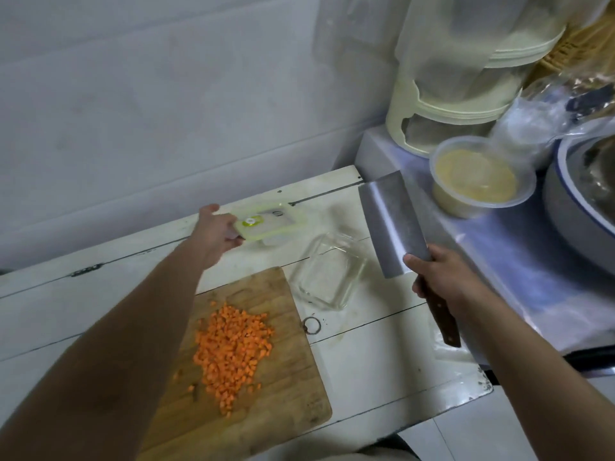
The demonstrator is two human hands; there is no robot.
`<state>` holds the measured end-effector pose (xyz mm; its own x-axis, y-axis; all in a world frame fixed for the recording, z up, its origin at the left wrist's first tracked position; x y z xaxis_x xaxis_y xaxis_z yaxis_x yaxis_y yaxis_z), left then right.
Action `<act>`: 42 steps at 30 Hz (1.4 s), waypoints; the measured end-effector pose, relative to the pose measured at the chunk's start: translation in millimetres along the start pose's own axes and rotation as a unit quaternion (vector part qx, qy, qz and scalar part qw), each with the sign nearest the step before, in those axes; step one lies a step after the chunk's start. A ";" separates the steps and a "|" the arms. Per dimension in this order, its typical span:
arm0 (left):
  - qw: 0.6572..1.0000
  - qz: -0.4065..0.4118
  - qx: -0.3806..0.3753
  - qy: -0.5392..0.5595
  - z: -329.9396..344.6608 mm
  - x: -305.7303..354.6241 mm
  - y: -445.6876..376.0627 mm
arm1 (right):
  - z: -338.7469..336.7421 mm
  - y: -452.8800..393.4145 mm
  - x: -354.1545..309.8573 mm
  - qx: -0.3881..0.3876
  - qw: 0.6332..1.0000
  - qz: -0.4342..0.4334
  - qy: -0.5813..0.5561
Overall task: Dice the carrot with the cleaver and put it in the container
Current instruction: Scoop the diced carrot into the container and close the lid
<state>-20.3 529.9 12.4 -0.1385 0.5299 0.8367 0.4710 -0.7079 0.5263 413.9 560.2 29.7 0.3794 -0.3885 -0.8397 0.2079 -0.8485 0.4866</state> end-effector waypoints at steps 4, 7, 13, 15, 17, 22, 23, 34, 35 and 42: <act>0.986 -0.033 0.016 -0.164 -60.2 -37.1 -37.1 | 23.3 4.0 -3.6 -0.004 1.000 0.006 0.018; 0.956 0.010 0.046 -0.290 -75.5 -43.6 -59.6 | 39.3 9.1 -7.2 -0.006 0.999 0.011 0.034; 0.910 0.120 0.136 -0.374 -67.9 -38.4 14.1 | 83.0 45.3 0.9 -0.065 0.995 0.024 0.074; 0.927 0.184 0.150 -0.291 -66.9 -58.0 75.9 | 102.3 67.9 13.1 -0.090 0.991 0.027 0.098; 0.927 0.216 0.168 -0.255 -69.7 -96.4 138.0 | 119.5 86.7 26.6 -0.098 0.988 0.019 0.119; 0.902 0.221 0.192 -0.318 -55.8 -173.5 220.3 | 158.9 103.7 69.0 -0.088 0.983 0.000 0.161; 0.888 0.226 0.174 -0.359 -45.7 -180.2 221.6 | 165.1 103.6 76.0 -0.085 0.981 0.000 0.176; 0.839 0.210 0.140 -0.483 14.7 -158.9 151.9 | 219.8 97.6 94.5 -0.069 0.983 0.032 0.167; 0.835 0.220 0.138 -0.485 14.8 -161.1 153.8 | 224.8 98.1 92.8 -0.073 0.983 0.030 0.168; 0.846 0.276 0.109 -0.442 9.8 -170.7 160.8 | 255.6 113.9 90.5 -0.117 0.984 0.026 0.129</act>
<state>87.6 330.2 -47.3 0.8159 0.3563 0.4554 0.4137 -0.9100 -0.0292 241.4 336.6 -52.5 0.6047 -0.3008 -0.7375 0.3719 -0.7122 0.5954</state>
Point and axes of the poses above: each hand's wrist, its own y-axis away from the middle knuckle, its own z-axis out of the palm, x = y × z, the point moved 9 cm from there along -y, towards the middle knuckle, and after that the axes turned 6 degrees about -x, right-handed, at the moved point
